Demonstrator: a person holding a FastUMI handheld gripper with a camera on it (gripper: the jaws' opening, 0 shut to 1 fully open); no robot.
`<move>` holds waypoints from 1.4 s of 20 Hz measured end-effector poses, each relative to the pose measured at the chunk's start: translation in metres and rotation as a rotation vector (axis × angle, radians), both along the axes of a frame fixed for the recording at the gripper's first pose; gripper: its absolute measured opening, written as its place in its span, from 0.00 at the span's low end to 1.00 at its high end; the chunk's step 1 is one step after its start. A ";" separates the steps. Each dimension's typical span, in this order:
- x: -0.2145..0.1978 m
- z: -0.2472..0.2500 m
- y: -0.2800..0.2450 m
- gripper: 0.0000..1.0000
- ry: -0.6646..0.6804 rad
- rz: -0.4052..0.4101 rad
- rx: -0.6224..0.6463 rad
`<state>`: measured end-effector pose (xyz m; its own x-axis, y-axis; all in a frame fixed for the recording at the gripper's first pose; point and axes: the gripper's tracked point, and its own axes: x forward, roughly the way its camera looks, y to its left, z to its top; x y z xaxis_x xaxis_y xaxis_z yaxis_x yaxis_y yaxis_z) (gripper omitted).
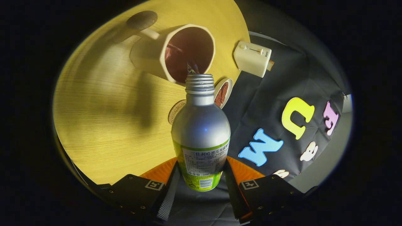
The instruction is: Take the bottle from table, then pour the juice into the cup, finally place the bottle on the coaster
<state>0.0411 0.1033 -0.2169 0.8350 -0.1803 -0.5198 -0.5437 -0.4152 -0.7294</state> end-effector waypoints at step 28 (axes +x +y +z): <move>0.007 0.033 0.006 0.74 0.036 0.058 -0.183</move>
